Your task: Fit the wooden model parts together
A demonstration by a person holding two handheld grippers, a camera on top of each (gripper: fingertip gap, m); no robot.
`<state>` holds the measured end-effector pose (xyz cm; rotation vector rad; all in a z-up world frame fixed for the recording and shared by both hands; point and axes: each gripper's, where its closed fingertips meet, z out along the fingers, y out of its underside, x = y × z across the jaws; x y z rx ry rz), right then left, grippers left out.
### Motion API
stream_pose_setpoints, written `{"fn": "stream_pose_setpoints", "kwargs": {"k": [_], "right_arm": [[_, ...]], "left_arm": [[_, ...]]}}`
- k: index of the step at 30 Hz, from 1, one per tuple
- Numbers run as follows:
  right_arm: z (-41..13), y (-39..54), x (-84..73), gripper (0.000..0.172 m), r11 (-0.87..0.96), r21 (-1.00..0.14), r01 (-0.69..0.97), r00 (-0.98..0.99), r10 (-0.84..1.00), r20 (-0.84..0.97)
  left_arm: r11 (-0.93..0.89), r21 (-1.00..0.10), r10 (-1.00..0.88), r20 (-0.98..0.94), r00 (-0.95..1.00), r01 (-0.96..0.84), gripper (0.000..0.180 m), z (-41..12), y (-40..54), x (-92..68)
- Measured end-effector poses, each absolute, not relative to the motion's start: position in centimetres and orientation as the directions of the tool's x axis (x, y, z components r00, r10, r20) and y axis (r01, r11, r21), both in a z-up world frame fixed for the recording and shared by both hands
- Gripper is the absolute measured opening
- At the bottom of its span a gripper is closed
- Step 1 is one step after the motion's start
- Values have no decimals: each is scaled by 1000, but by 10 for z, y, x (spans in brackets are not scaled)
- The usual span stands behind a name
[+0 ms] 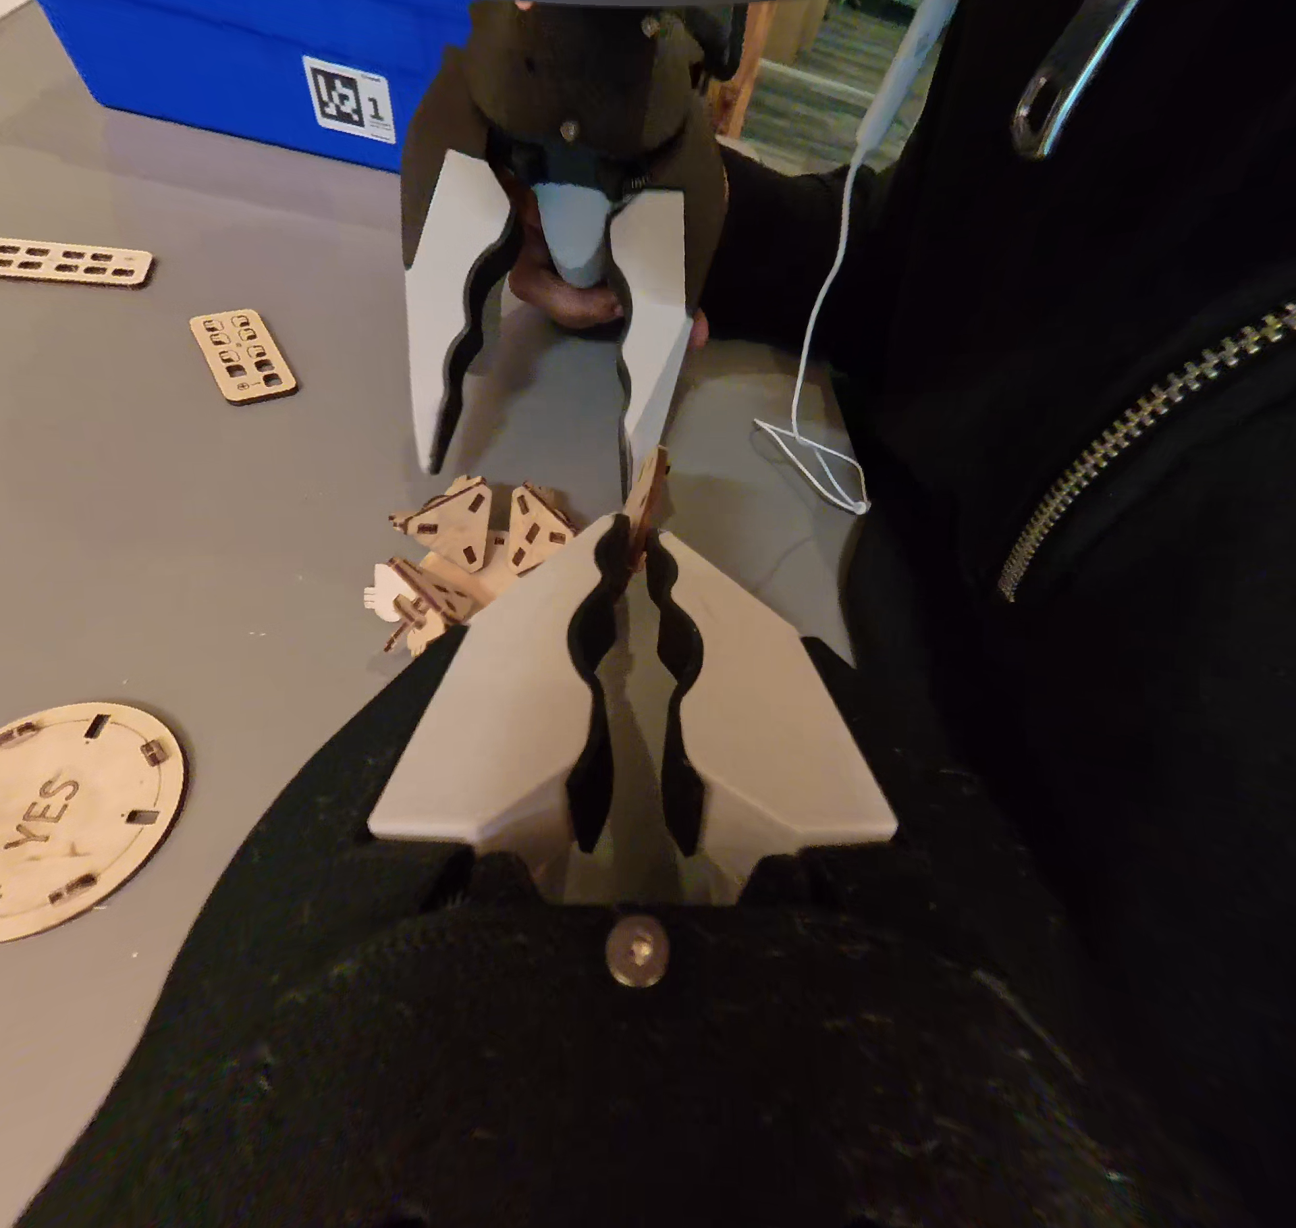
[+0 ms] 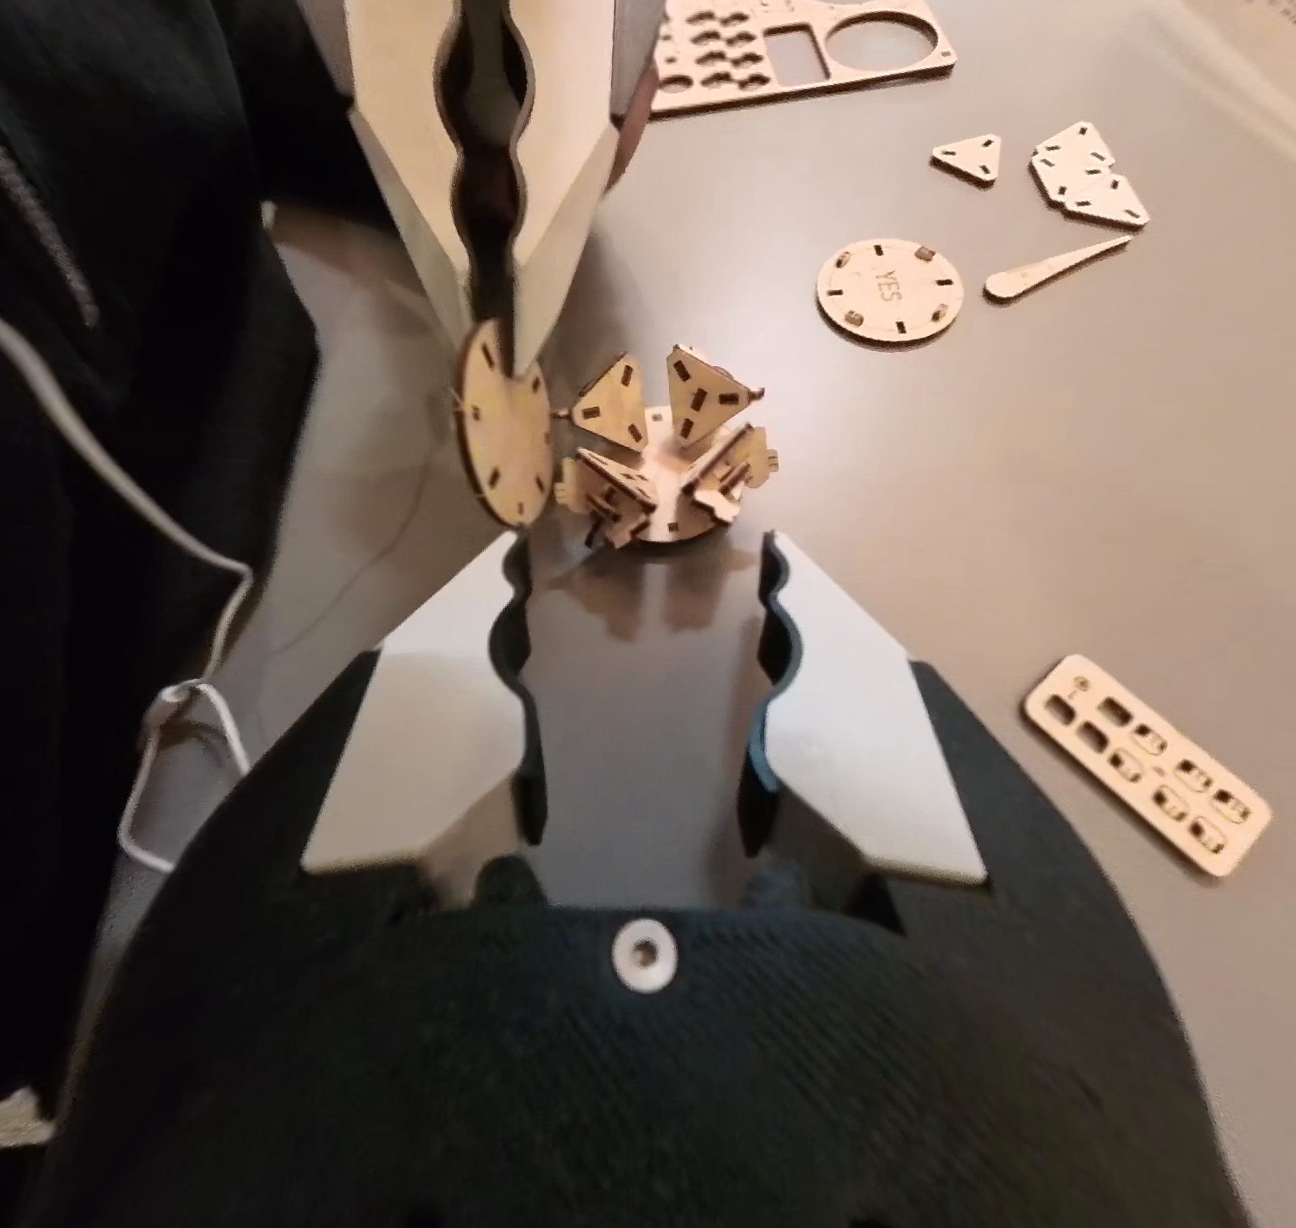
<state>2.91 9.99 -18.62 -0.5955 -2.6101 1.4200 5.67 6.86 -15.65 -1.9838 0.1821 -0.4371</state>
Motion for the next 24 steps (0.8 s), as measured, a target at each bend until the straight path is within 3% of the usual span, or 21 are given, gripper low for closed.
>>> {"fn": "stream_pose_setpoints", "kwargs": {"k": [4, 13, 24], "right_arm": [[-174, 100, 40, 57, 411, -854, 321, -925, 329, -189], [-192, 95, 44, 51, 517, -797, 314, -934, 318, -162], [-189, 96, 43, 49, 495, -805, 327, -930, 318, -182]], "left_arm": [[-456, -889, -324, 214, 922, 47, 0, -159, 69, 59], [-512, -858, -371, 173, 912, -46, 0, -172, 64, 68], [-560, -828, -380, 214, 900, -40, 1, -179, 50, 64]]}}
